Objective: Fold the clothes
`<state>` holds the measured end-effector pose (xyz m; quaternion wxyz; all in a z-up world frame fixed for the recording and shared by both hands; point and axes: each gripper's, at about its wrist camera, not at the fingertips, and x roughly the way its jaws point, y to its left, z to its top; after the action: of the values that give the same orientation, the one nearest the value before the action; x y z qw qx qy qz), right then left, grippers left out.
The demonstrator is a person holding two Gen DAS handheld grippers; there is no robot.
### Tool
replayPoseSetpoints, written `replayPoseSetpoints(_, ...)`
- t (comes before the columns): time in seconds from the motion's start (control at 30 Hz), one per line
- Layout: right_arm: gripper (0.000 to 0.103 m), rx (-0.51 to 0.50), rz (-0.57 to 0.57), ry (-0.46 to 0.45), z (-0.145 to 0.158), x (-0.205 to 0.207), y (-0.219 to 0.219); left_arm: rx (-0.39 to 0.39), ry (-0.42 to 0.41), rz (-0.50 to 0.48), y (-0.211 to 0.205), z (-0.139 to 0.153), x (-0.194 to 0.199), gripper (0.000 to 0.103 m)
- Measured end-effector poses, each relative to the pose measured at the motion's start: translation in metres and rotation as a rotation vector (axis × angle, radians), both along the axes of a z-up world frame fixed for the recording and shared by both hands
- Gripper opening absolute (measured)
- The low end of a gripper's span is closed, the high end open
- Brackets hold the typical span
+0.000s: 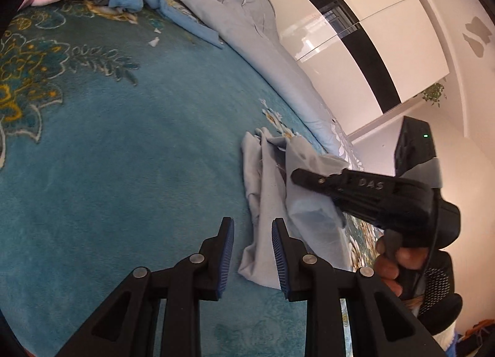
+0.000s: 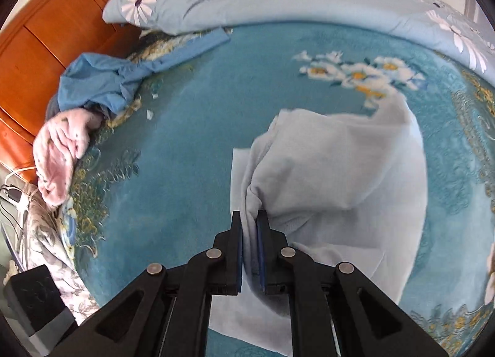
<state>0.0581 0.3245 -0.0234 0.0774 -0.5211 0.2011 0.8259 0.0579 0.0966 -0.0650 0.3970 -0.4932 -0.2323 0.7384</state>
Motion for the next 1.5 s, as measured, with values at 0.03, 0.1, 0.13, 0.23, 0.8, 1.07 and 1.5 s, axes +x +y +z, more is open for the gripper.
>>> replayPoseSetpoints(0.03, 0.009, 0.006, 0.000, -0.015, -0.006, -0.001, -0.004, 0.001, -0.003, -0.001, -0.003, -0.002, -0.001, 0.028)
replayPoseSetpoints(0.1, 0.012, 0.010, 0.004, -0.012, -0.005, 0.001, -0.006, 0.009, -0.009, 0.000, -0.005, -0.004, -0.002, 0.028)
replayPoseSetpoints(0.13, 0.013, 0.008, 0.009, -0.006, -0.001, 0.003, -0.007, 0.016, -0.013, 0.000, -0.006, -0.005, -0.003, 0.028)
replayPoseSetpoints(0.23, 0.023, -0.057, 0.078, 0.046, 0.018, 0.016, -0.008, 0.050, -0.006, -0.028, 0.002, 0.000, -0.003, 0.032)
replayPoseSetpoints(0.8, 0.027, -0.147, -0.124, 0.151, 0.030, 0.150, 0.077, -0.060, 0.180, -0.290, 0.130, 0.054, 0.023, 0.056)
replayPoseSetpoints(1.07, 0.027, -0.236, -0.180, 0.135, -0.001, 0.185, 0.104, -0.125, 0.185, -0.320, 0.139, 0.044, 0.022, 0.004)
replayPoseSetpoints(1.5, 0.027, -0.302, -0.131, 0.169, -0.017, 0.198, 0.097, -0.155, 0.153, -0.124, 0.010, 0.031, 0.012, 0.000)
